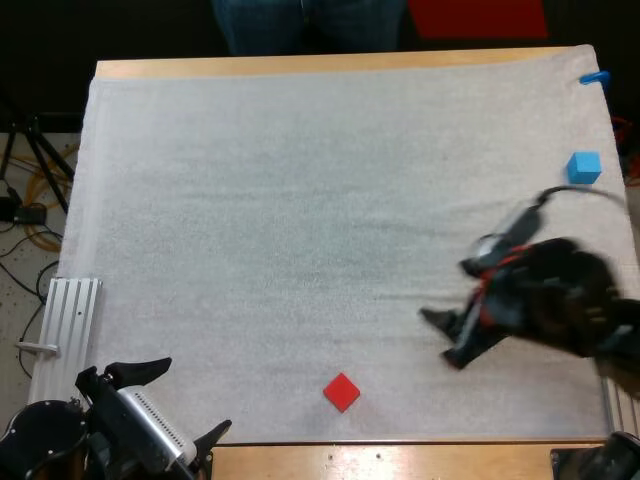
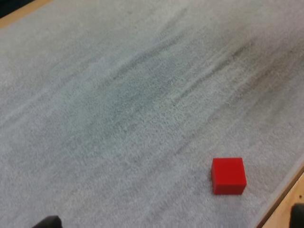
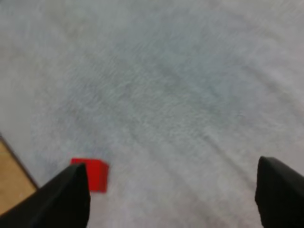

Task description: Stack red cube on blue cube

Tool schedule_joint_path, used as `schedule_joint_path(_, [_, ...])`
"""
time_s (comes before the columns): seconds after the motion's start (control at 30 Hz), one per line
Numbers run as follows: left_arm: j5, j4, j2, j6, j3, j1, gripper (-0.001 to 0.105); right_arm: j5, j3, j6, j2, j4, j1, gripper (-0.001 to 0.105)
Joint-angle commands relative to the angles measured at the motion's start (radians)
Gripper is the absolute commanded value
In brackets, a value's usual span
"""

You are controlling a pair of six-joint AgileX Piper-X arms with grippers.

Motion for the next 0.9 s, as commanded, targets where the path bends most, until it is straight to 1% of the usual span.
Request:
schedule_joint_path(0.0, [0.007, 0.012, 0.002, 0.003, -0.004, -0.003, 0.087, 0.025, -0.009, 0.038, 0.022, -0.004, 0.048, 0.070])
schedule_joint_path(0.03, [0.007, 0.012, 0.002, 0.003, -0.004, -0.003, 0.087, 0.039, -0.009, 0.075, 0.052, -0.006, 0.093, 0.070])
schedule_joint_path(0.07, [0.007, 0.012, 0.002, 0.003, -0.004, -0.003, 0.087, 0.048, -0.009, 0.094, 0.067, -0.005, 0.108, 0.070])
schedule_joint_path(0.13, [0.007, 0.010, 0.002, 0.003, -0.004, -0.003, 0.087, 0.076, -0.009, 0.132, 0.122, -0.005, 0.183, 0.070])
schedule_joint_path(0.27, [0.007, 0.010, 0.002, 0.003, -0.004, -0.003, 0.087, 0.114, -0.009, 0.189, 0.202, -0.012, 0.273, 0.070])
schedule_joint_path(0.33, [0.007, 0.010, 0.002, 0.003, -0.004, -0.003, 0.087, 0.114, -0.009, 0.252, 0.252, -0.027, 0.311, 0.070])
schedule_joint_path(0.43, [0.007, 0.010, 0.002, 0.003, -0.004, -0.003, 0.087, 0.110, -0.009, 0.311, 0.303, -0.066, 0.344, 0.070])
schedule_joint_path(0.6, [0.007, 0.006, 0.002, 0.003, -0.004, -0.003, 0.087, 0.114, -0.009, 0.345, 0.398, -0.123, 0.373, 0.070])
schedule_joint_path(0.87, [0.007, 0.006, 0.002, 0.003, -0.004, -0.003, 0.087, 0.088, -0.009, 0.394, 0.548, -0.148, 0.374, 0.070])
